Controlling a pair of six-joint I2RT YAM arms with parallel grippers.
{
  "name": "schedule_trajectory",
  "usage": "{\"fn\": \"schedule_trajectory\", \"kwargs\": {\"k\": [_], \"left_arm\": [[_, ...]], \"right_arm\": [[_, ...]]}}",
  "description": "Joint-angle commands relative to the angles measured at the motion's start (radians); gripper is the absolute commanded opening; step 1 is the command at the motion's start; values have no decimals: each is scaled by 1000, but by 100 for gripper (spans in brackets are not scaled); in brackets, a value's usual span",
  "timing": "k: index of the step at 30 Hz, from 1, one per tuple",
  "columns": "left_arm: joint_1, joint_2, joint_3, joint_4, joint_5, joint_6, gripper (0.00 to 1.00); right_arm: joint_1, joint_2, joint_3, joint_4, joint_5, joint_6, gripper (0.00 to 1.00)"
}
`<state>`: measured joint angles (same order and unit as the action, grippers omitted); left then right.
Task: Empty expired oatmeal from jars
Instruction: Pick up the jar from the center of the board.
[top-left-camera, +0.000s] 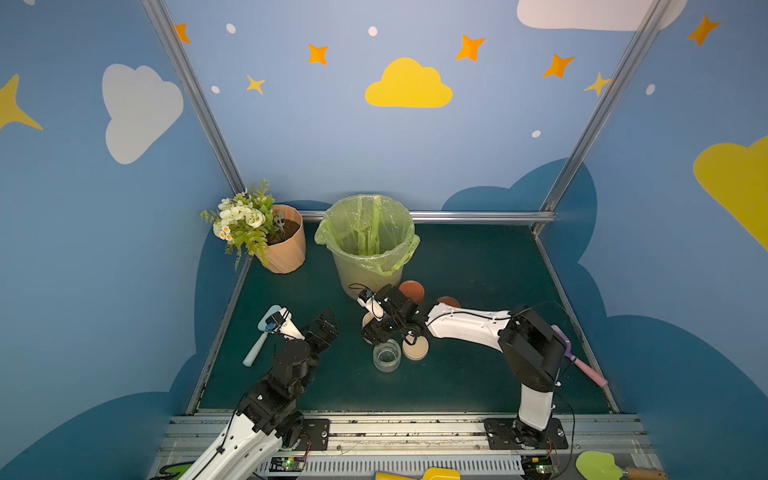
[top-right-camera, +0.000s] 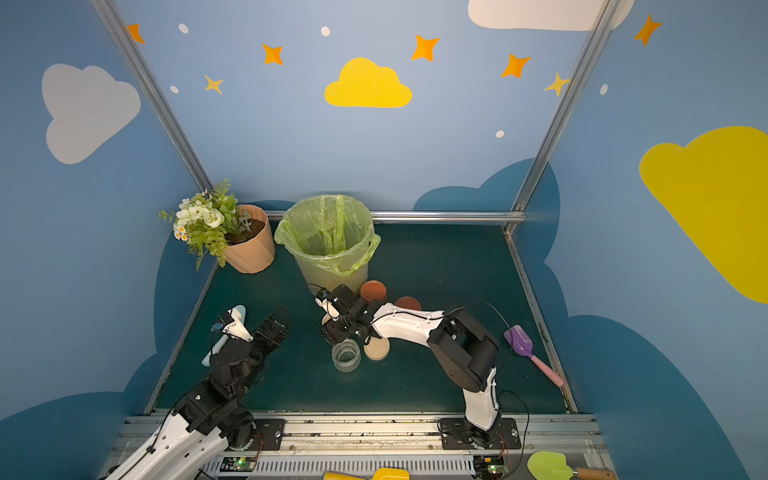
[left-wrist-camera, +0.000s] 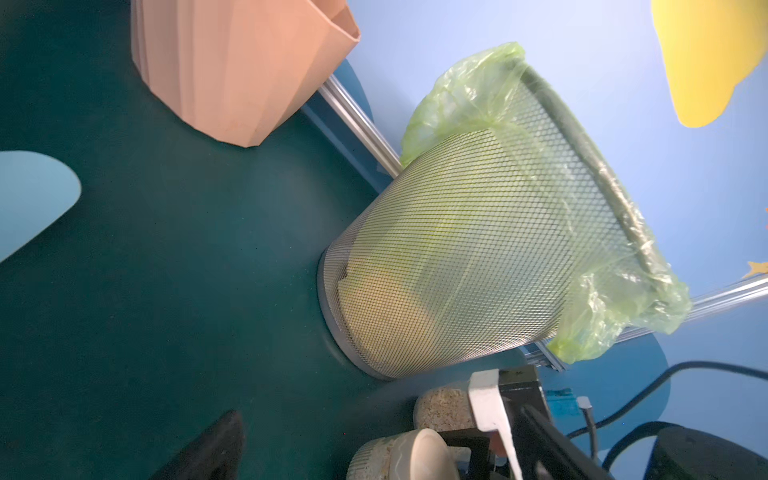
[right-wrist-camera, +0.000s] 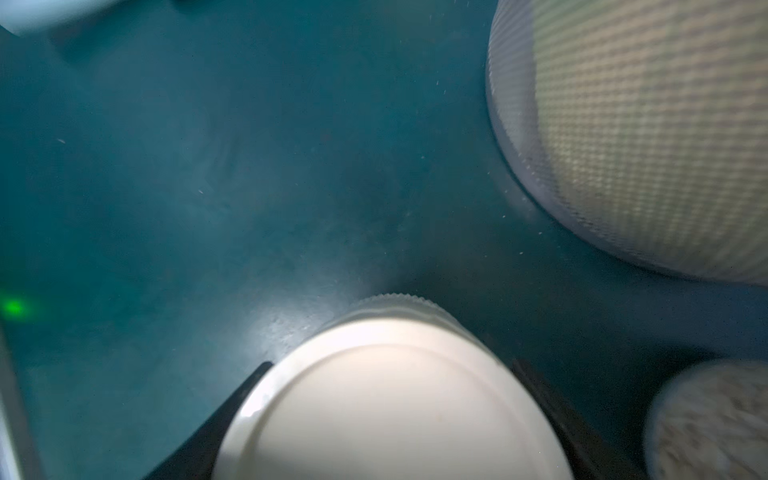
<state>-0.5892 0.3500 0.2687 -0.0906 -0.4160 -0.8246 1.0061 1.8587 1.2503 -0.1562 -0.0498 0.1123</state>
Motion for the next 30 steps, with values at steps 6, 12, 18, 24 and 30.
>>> {"fn": "schedule_trajectory", "kwargs": {"k": [6, 12, 18, 24, 30], "left_arm": [[6, 74, 52, 172, 145, 221, 100], [5, 195, 138, 240, 358, 388, 100], [5, 313, 238, 249, 572, 546, 100], [1, 432, 314, 275, 790, 669, 100], [-35, 557, 381, 333, 883, 767, 100]], "right_arm": [[-36, -213, -6, 31, -40, 66, 58], [-69, -338, -20, -59, -69, 134, 57], [-150, -484, -56, -175, -99, 215, 56], [-239, -595, -55, -305, -139, 240, 56], [-314, -621, -5, -423, -213, 238, 56]]}}
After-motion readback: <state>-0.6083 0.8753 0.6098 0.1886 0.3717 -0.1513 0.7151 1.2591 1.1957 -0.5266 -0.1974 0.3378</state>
